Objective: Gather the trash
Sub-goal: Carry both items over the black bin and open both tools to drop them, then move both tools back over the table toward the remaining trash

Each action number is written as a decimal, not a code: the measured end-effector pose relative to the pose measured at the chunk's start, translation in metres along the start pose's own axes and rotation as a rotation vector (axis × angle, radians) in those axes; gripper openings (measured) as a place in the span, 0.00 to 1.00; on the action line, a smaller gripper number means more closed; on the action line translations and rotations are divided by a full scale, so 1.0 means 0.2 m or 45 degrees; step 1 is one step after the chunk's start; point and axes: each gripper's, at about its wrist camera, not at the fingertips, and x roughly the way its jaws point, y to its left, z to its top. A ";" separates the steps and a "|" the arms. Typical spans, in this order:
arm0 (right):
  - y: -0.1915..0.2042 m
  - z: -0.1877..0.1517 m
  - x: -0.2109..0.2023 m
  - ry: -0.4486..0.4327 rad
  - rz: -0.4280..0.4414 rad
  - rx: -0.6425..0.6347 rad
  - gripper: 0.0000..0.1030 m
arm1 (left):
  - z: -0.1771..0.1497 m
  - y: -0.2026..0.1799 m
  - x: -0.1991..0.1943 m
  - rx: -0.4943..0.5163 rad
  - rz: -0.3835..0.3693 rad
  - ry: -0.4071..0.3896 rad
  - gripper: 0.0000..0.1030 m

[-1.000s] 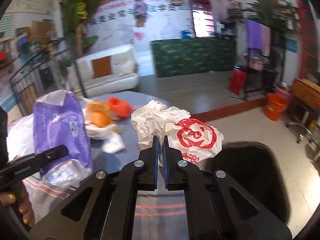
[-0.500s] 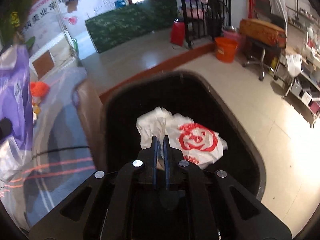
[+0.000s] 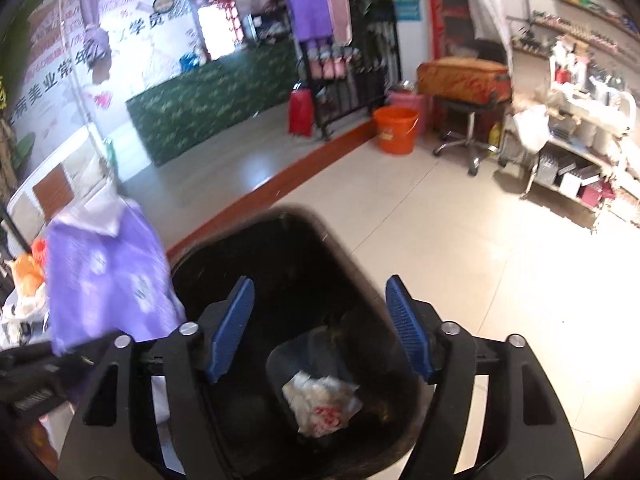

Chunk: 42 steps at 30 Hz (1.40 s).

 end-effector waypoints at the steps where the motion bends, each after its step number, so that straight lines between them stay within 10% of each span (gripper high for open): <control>1: -0.01 0.01 -0.01 -0.016 -0.011 -0.006 0.69 | 0.00 -0.01 0.02 0.013 0.001 0.015 0.05; 14: -0.09 0.04 -0.10 -0.113 -0.065 -0.002 0.71 | -0.02 -0.10 0.19 0.082 -0.003 0.151 0.06; 17: -0.10 0.05 -0.11 -0.124 -0.074 0.000 0.72 | -0.02 -0.11 0.20 0.099 0.002 0.166 0.21; 20: -0.11 0.05 -0.13 -0.126 -0.080 0.002 0.73 | -0.03 -0.11 0.17 0.102 0.002 0.123 0.61; 42: 0.30 -0.02 -0.07 0.000 0.201 -0.132 0.80 | -0.15 0.13 -0.34 0.024 0.257 -0.233 0.91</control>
